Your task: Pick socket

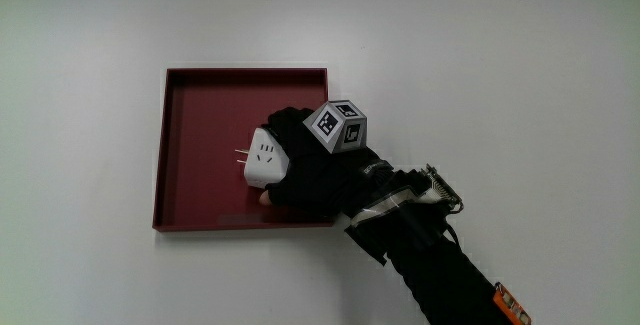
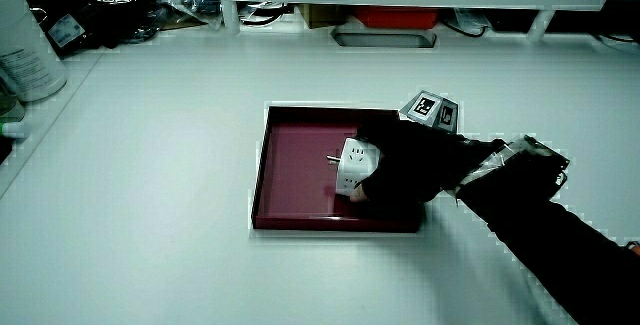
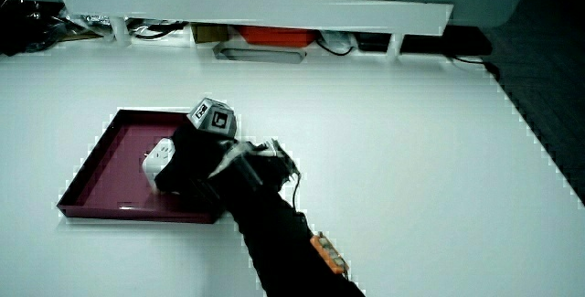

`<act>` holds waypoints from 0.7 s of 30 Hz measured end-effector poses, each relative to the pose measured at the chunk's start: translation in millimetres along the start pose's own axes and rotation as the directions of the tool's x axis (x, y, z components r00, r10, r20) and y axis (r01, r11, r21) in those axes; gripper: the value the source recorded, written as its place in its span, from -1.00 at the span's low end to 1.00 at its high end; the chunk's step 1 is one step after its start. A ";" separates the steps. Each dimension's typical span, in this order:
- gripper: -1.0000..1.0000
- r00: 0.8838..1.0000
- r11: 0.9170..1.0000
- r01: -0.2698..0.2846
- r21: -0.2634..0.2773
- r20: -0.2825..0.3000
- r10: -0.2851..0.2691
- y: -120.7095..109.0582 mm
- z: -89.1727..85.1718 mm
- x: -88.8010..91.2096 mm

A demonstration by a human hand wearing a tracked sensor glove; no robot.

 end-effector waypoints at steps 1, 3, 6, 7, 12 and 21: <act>0.39 1.000 1.000 -0.007 0.020 0.000 0.007 -2.4 2.6 -3.3; 0.50 1.000 1.000 -0.001 0.019 -0.007 0.001 -1.9 1.3 -2.1; 0.67 1.000 0.999 -0.002 0.046 -0.023 0.003 -2.0 0.1 1.5; 0.72 0.999 0.999 -0.004 0.047 -0.036 0.006 -2.9 0.5 1.3; 1.00 0.999 0.996 -0.030 0.081 -0.010 0.031 -4.3 -2.0 -1.0; 1.00 0.992 0.986 -0.115 0.118 -0.041 0.121 -22.0 15.1 -13.2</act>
